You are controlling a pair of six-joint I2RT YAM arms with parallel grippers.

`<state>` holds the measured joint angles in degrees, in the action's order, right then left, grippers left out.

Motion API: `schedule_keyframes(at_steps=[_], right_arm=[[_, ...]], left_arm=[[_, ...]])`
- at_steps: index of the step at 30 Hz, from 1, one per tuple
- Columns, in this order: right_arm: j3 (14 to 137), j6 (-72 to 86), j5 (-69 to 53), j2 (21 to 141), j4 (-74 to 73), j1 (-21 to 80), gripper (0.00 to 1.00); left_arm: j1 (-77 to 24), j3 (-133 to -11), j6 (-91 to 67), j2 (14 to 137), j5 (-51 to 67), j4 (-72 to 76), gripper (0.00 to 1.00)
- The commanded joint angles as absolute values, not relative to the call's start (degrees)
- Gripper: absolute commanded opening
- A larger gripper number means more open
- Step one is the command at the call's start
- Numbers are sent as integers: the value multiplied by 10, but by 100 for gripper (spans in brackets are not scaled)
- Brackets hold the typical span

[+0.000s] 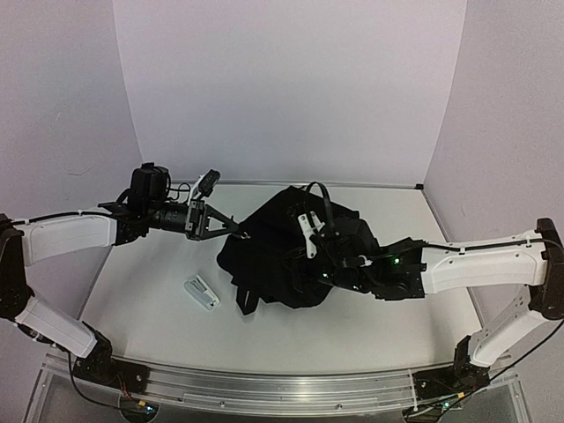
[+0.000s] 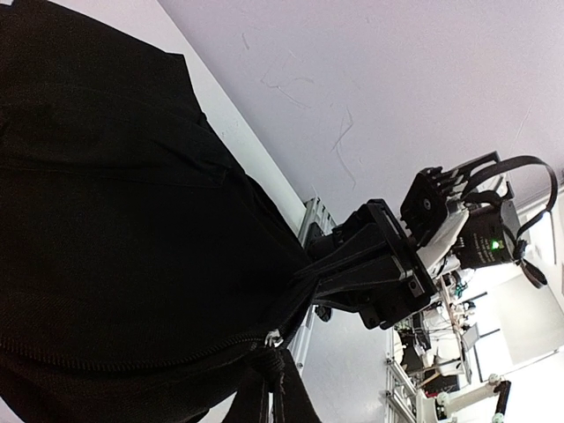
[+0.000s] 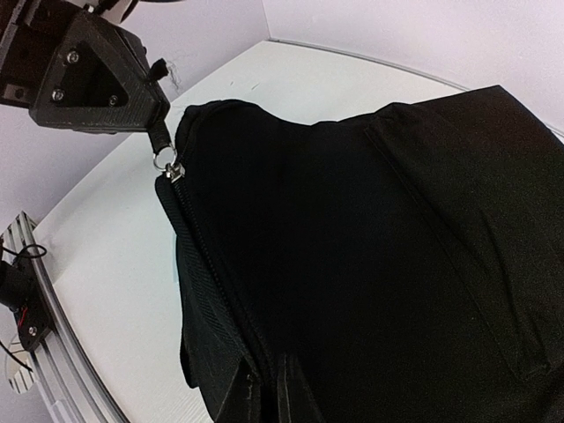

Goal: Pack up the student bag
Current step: Zip the student bag at the center of the board.

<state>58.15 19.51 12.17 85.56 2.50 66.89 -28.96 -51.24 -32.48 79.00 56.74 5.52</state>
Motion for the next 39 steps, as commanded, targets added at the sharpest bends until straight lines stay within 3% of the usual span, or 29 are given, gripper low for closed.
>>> schedule_keyframes(at_steps=[1,4,9,13,19,23,26,29,33,35,39], right_arm=[[615,204,131,868,-42,666,8],[612,205,137,886,-41,667,10],[610,211,115,883,-41,666,50],[644,202,109,896,-42,674,68],[721,168,86,971,-36,682,81],[762,151,77,1021,-34,682,83],[778,142,72,1051,-34,683,81],[789,137,66,1071,-34,682,71],[792,140,68,1077,-35,683,32],[783,146,69,1065,-35,683,17],[750,163,76,1024,-38,687,4]], left_arm=[[-314,-526,-301,802,559,63,0],[-332,-509,-325,813,560,94,0],[-335,-468,-338,797,515,127,0],[-335,-438,-358,795,491,157,0],[-335,-408,-377,794,486,188,0],[-335,-396,-375,774,465,180,0],[-334,-390,-375,764,458,173,0],[-335,-387,-376,756,454,167,0],[-335,-390,-367,742,443,146,0],[-335,-392,-356,728,423,125,0],[-333,-398,-334,690,362,85,0]])
